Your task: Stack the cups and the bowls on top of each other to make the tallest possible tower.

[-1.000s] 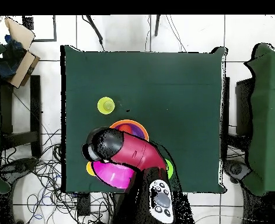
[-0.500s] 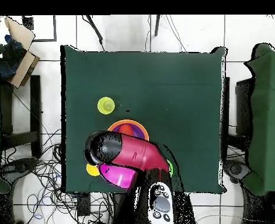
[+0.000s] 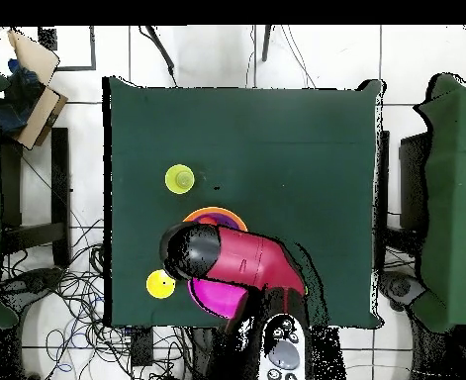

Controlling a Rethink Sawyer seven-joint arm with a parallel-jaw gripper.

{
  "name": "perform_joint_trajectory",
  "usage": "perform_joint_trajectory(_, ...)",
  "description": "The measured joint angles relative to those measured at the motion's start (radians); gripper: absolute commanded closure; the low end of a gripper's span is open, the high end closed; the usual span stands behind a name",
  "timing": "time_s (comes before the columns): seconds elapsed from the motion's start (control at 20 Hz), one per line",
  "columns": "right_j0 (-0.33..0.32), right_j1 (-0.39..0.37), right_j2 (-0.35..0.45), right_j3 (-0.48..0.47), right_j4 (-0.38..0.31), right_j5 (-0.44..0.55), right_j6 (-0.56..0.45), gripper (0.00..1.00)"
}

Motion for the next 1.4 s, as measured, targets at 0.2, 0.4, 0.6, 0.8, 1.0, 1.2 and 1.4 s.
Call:
perform_joint_trajectory(0.2,-0.01,0.006,-0.007,-0.013,-0.006,0.0,0.0,1.0)
perform_joint_trajectory(0.4,-0.025,0.007,-0.008,-0.022,-0.006,0.0,0.0,1.0)
perform_joint_trajectory(0.6,-0.038,0.007,-0.009,-0.024,-0.006,0.0,0.0,1.0)
perform_joint_trajectory(0.8,-0.049,0.007,-0.009,-0.024,-0.006,0.0,0.0,1.0)
perform_joint_trajectory(1.0,-0.057,0.007,-0.004,-0.024,-0.006,0.0,0.0,1.0)
perform_joint_trajectory(1.2,-0.069,0.007,0.016,-0.024,-0.006,-0.004,0.0,1.0)
perform_joint_trajectory(1.4,-0.084,0.007,0.043,-0.024,-0.006,-0.014,0.0,1.0)
